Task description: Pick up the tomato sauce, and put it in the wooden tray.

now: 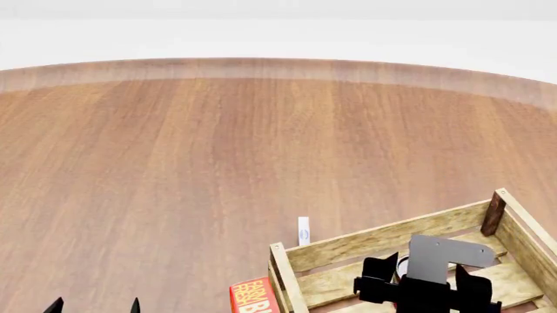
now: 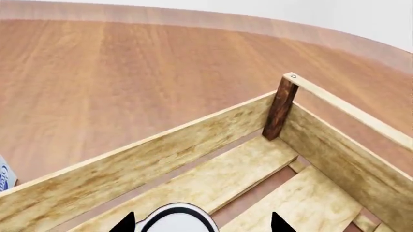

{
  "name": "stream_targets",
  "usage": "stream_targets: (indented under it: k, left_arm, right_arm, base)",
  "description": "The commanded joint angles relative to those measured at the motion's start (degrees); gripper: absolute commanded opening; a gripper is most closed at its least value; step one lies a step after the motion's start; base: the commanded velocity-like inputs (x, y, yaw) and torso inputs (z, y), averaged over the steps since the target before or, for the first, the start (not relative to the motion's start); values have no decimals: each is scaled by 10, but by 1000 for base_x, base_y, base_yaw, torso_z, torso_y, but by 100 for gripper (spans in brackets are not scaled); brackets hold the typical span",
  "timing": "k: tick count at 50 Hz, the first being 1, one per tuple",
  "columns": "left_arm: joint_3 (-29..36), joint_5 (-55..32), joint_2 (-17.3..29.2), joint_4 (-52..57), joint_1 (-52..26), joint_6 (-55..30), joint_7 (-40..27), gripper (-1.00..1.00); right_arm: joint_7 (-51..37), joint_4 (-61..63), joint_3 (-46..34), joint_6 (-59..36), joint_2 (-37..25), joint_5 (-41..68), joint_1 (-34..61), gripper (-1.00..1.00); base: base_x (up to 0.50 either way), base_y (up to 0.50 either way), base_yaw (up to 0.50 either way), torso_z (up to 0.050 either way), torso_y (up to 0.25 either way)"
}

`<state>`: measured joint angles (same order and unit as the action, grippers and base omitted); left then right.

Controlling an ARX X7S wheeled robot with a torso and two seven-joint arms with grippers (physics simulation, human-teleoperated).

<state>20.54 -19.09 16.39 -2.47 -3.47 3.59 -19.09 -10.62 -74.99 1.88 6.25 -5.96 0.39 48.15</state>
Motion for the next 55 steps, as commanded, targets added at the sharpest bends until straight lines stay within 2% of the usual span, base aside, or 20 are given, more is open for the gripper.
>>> stream_targets:
  k: [1,30,49,55]
  left_arm:
    - [1,-2,3,3,0,-1,-1,100]
    - [6,-5,4,-2,-2,4,-3,100]
    - [8,-7,3,-17,-8,11,-1,100]
    - [9,-6,2,-22,-10,14,-1,100]
  right_arm:
    - [-2,0,-4,-3,0,-5,1,100]
    - [1,0,-37,33,1,-10,-4,100]
    - [21,0,-26,105,4,4,-8,100]
    - [37,1,-31,161,6,0,-16,100]
  base:
    - [0,0,0,0,0]
    - [0,0,0,0,0]
    - [0,0,0,0,0]
    - [0,0,0,0,0]
